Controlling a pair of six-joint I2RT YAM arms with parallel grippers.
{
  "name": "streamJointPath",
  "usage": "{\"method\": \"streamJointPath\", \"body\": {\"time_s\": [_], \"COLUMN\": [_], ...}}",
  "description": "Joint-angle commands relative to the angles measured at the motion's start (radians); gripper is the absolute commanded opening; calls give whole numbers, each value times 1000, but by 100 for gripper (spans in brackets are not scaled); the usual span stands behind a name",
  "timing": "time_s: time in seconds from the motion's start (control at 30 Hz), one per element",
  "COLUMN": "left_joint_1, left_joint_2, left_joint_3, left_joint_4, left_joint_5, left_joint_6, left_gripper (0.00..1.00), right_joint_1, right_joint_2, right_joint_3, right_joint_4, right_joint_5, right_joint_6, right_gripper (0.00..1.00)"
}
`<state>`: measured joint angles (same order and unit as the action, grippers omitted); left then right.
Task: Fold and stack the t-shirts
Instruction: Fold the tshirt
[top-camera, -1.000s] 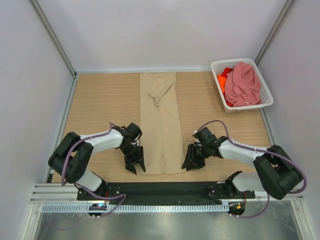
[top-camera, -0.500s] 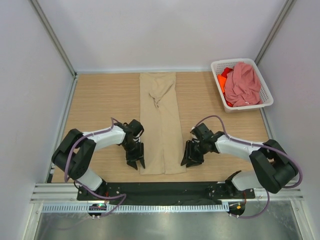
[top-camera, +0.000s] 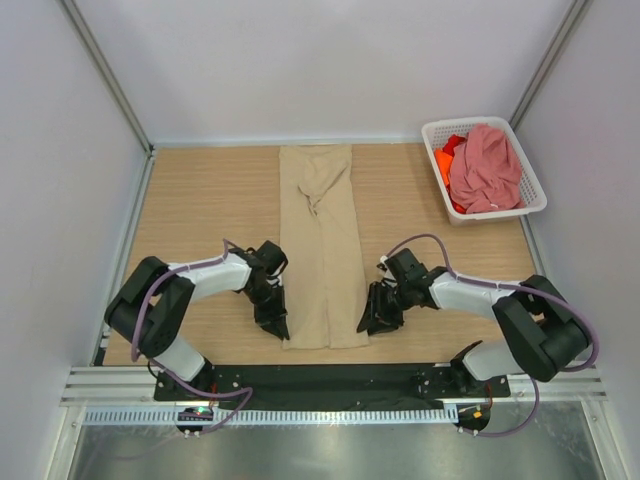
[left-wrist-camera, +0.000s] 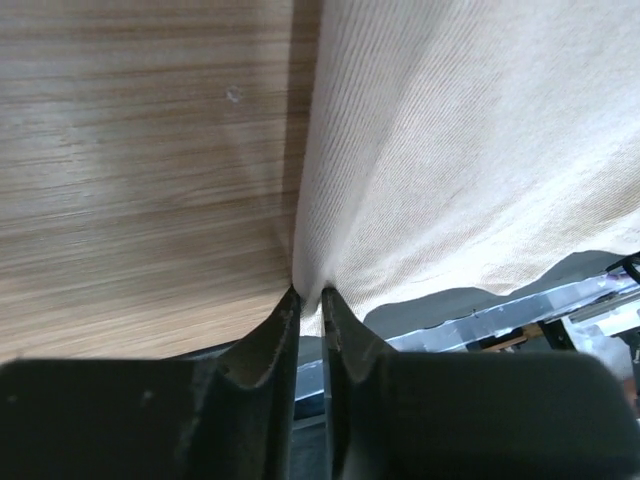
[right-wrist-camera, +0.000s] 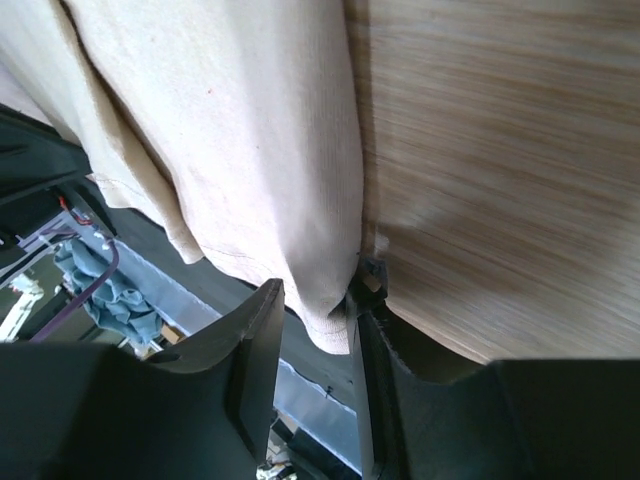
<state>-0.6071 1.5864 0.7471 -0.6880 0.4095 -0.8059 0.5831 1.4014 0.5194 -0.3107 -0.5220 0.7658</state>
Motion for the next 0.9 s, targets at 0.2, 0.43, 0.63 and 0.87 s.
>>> {"method": "streamJointPath", "body": {"time_s": [0.2,0.43,0.63,0.87], "left_joint_1": [4,4,4,59], "left_joint_2": [-37,-147,-157,-76], "left_joint_3": [-5,38,193,392], "left_joint_4": [90,47,-28,-90], "left_joint_5": [-92,-121,-141,-156], "left_joint_6": [8,4,7,25], "left_gripper": [0,0,0,0], "right_joint_1": [3,1,-11,-83], "right_joint_2": [5,-107,-64,60], "right_joint_3": [-87,-4,200,438], "right_joint_4": [30,-100,-223,-292], "right_joint_5": [145,191,191,172], "right_joint_6": [35,9,-39,-129], "right_gripper": [14,1,1,1]}}
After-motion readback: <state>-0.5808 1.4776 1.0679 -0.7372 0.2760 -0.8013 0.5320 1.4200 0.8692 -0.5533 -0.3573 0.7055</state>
